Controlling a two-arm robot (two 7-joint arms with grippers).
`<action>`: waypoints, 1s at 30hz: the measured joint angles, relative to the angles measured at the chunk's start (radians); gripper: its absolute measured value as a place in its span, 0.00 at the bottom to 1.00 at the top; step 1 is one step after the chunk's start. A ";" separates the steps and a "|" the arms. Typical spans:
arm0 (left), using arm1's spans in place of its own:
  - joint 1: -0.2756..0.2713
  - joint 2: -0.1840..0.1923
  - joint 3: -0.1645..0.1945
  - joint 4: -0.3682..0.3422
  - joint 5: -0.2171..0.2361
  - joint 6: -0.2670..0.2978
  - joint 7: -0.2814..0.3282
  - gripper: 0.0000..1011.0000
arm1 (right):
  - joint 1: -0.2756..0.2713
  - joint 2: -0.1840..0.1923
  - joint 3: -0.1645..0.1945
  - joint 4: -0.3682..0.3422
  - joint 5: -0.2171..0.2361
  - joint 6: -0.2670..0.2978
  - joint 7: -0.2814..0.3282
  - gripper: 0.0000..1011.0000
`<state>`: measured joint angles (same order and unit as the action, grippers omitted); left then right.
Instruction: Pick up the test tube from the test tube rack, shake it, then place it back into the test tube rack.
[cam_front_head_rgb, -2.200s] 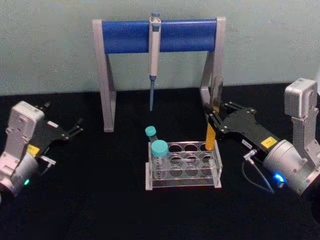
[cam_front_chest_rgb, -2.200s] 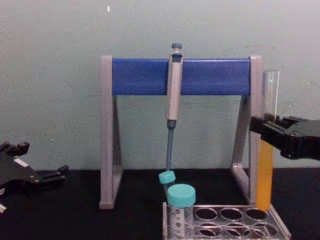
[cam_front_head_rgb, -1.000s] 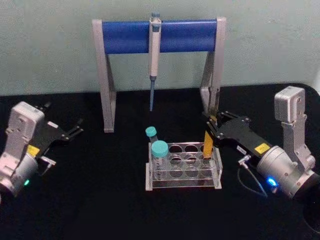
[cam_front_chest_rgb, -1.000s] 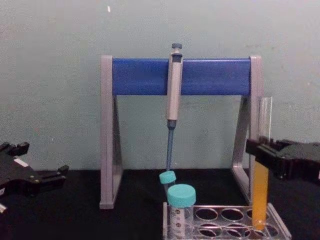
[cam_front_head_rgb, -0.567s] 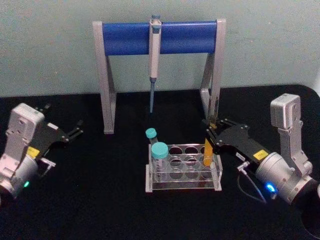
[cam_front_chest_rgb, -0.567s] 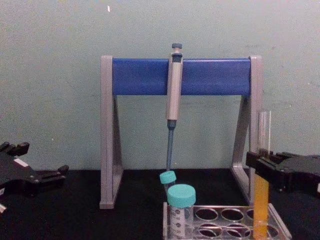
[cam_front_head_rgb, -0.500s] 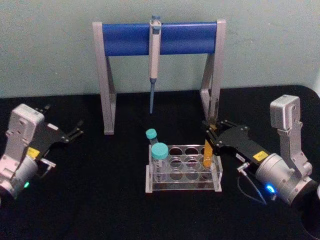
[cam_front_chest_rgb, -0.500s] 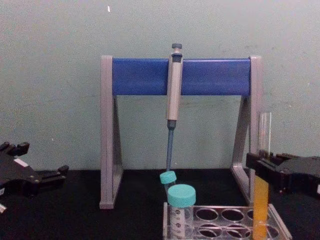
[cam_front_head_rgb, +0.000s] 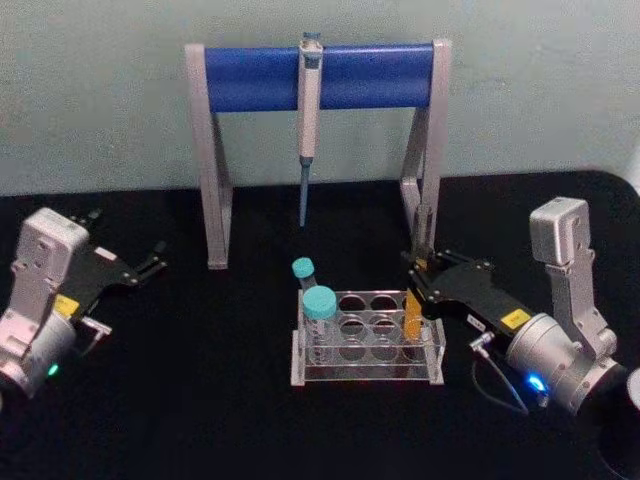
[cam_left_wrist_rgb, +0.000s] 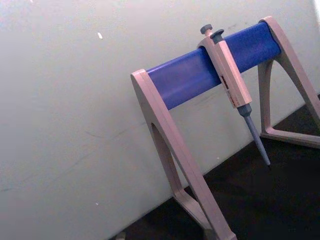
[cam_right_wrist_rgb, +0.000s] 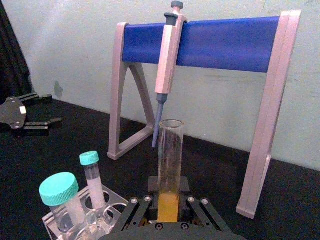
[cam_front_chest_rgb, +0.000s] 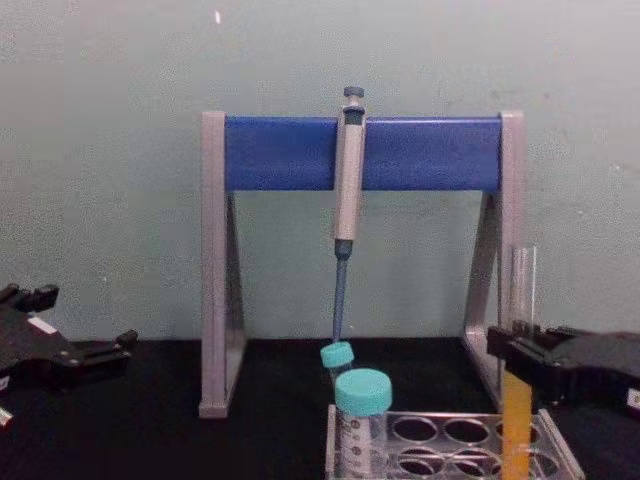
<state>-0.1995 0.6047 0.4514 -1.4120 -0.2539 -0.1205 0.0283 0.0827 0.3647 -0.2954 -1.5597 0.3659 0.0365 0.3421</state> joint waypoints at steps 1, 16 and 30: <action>0.000 0.000 0.000 0.000 0.000 0.000 0.000 0.99 | 0.000 0.000 0.000 0.001 0.000 0.001 0.000 0.23; 0.000 0.000 0.000 0.000 0.000 0.000 0.000 0.99 | 0.004 -0.001 -0.004 0.008 -0.008 0.014 -0.003 0.23; 0.000 0.000 0.000 0.000 0.000 0.000 0.000 0.99 | 0.003 0.000 -0.003 0.007 -0.007 0.011 -0.003 0.42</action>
<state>-0.1995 0.6047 0.4513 -1.4120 -0.2539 -0.1205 0.0283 0.0862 0.3645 -0.2984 -1.5525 0.3590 0.0479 0.3394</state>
